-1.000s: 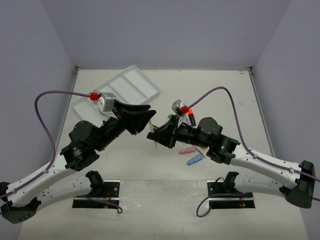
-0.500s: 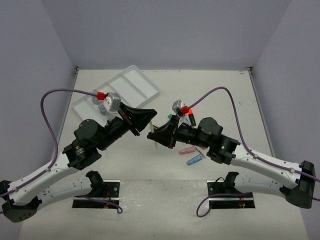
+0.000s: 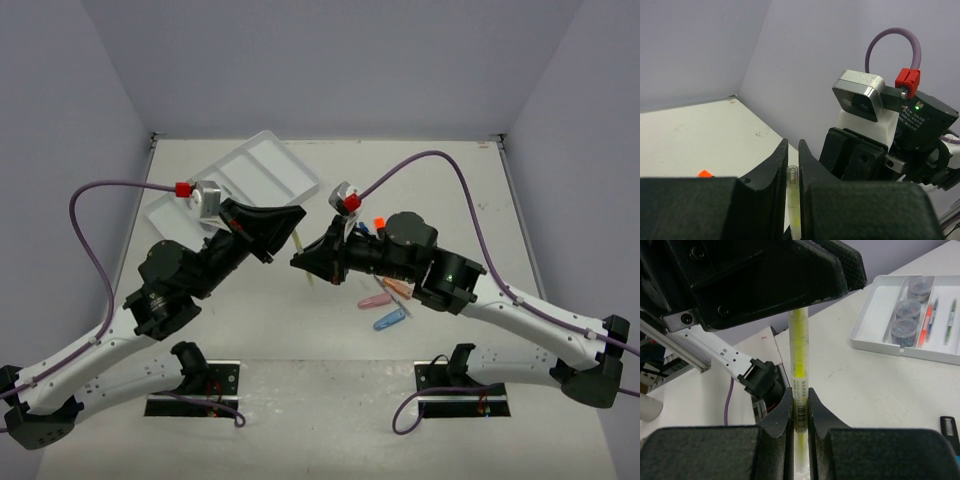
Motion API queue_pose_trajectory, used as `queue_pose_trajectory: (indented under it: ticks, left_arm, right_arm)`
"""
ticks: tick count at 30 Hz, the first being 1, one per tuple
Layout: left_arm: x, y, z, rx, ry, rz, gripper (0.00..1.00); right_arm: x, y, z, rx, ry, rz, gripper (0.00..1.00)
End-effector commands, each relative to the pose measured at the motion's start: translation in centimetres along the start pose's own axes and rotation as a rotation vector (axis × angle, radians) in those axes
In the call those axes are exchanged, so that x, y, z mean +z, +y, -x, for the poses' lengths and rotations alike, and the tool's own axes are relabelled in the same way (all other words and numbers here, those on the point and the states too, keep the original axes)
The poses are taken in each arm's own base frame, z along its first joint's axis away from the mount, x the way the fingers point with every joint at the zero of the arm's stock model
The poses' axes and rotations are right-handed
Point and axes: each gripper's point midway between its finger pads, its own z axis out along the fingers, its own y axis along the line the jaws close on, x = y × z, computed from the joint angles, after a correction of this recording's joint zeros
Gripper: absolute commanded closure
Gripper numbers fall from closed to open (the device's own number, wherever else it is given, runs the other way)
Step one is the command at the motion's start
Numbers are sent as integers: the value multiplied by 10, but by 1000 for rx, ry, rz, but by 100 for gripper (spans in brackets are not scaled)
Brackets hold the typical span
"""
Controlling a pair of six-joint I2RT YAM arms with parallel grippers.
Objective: Sort the stationery into containers
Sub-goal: Close the pen cap on the pen.
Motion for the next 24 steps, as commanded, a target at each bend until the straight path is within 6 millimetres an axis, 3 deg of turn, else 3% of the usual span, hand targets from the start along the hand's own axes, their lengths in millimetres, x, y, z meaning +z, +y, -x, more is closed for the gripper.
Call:
queue_pose_trajectory:
  ticks: [1,3,5,7,9,16,19,21,22,24]
  left_arm:
    - [-12,12,-88,-66,284,-6,100]
    - [-14,14,-101,-93,308,-11,100]
    - [-17,8,-116,-148,344,-50,100]
    - [-19,9,-132,-178,367,-64,100]
    - [-23,10,-139,-198,377,-70,100]
    - [-29,20,-118,-152,329,15,100]
    - [-33,37,-111,-120,335,125,100]
    - [-34,43,-92,-96,291,187,99]
    - [-34,45,-80,-85,261,212,98]
    - [-35,41,-59,-72,220,216,75]
  right_arm:
    - [-2,6,123,-112,-276,-47,100]
    - [-6,5,155,-119,-332,-55,100]
    - [-3,2,163,-116,-310,-43,100]
    - [-6,4,185,-130,-341,-45,100]
    - [-3,2,191,-140,-332,-60,100]
    - [-2,-17,163,-132,-296,-101,100]
    - [3,-14,141,-130,-255,-48,100]
    - [6,-11,122,-100,-227,-5,100]
    - [7,-8,114,-84,-224,18,100]
    - [14,-11,84,-56,-169,39,100]
